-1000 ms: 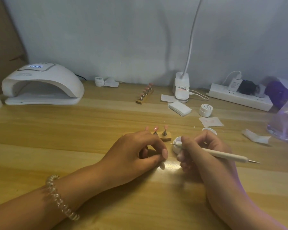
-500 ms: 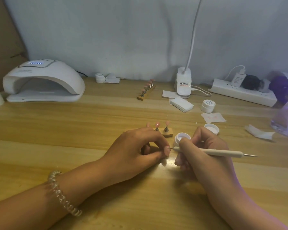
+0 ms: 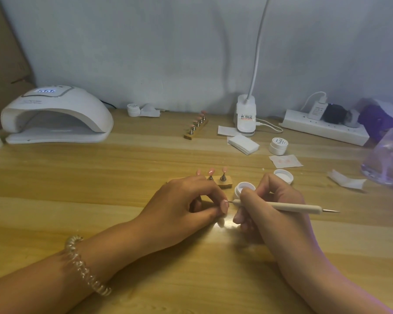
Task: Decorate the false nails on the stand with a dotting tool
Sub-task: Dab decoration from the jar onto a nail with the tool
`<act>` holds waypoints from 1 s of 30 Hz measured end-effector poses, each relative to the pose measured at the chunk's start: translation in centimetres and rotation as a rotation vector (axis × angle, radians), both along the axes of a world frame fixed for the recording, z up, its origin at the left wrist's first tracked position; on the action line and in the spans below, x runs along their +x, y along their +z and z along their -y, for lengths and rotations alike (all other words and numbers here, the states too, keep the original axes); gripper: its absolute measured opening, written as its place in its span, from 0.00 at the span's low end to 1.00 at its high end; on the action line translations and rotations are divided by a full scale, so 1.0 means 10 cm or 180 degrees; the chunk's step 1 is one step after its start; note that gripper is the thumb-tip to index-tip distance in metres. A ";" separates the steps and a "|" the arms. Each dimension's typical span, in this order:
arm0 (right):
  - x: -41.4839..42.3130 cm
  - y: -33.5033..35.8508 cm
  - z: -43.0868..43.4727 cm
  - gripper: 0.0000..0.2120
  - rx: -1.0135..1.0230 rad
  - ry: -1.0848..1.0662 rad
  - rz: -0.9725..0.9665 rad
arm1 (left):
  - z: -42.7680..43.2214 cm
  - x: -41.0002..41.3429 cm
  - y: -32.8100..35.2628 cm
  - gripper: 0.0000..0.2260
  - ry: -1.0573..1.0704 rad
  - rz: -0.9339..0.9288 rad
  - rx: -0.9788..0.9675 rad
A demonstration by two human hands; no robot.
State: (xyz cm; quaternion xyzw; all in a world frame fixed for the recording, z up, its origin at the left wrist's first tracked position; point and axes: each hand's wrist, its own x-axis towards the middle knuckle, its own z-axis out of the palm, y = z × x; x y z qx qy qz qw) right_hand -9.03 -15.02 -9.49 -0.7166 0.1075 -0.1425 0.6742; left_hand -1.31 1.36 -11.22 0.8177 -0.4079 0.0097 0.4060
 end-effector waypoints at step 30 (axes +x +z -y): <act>0.01 -0.04 0.02 0.11 -0.0100 0.0020 0.0009 | 0.01 -0.01 0.01 0.03 0.0020 -0.0049 0.0016</act>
